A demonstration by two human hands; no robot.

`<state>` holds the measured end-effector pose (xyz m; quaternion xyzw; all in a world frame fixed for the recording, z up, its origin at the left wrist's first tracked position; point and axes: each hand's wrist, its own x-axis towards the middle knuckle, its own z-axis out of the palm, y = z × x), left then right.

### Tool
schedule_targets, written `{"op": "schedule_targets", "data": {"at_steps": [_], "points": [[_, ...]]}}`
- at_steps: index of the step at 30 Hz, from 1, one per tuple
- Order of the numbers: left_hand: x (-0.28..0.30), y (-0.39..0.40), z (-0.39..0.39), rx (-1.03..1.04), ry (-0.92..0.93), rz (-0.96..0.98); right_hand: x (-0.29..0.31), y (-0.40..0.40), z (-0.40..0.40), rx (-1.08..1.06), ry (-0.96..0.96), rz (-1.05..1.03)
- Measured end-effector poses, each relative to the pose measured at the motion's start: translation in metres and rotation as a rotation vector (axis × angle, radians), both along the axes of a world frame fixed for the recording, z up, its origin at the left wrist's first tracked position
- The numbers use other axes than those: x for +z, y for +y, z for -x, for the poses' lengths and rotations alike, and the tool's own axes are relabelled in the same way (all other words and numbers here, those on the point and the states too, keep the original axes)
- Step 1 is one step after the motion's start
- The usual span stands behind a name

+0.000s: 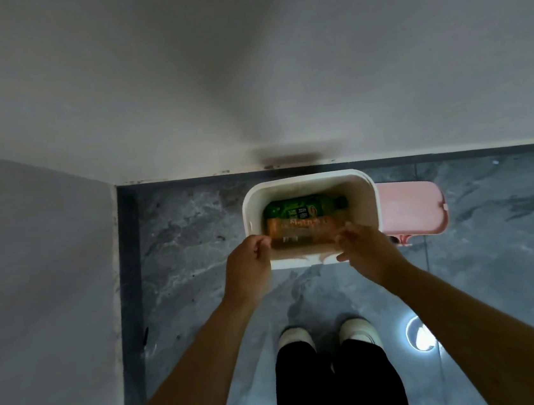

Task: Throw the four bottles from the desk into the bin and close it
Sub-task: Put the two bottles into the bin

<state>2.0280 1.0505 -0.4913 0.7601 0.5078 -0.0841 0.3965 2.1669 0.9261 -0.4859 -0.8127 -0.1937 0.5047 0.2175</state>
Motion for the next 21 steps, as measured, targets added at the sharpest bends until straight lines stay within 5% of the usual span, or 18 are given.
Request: {"op": "schedule_targets", "data": {"at_steps": [4, 10, 21], "points": [[0.038, -0.008, 0.015, 0.067, 0.076, 0.065, 0.050, -0.013, 0.004, -0.360, 0.250, 0.039], [0.117, -0.030, 0.052, 0.034, 0.132, 0.103, 0.127, -0.038, 0.016, -0.548, 0.386, 0.083], [0.263, -0.072, 0.132, 0.185, 0.107, 0.197, 0.268, -0.098, 0.047, -0.402, 0.321, 0.146]]}}
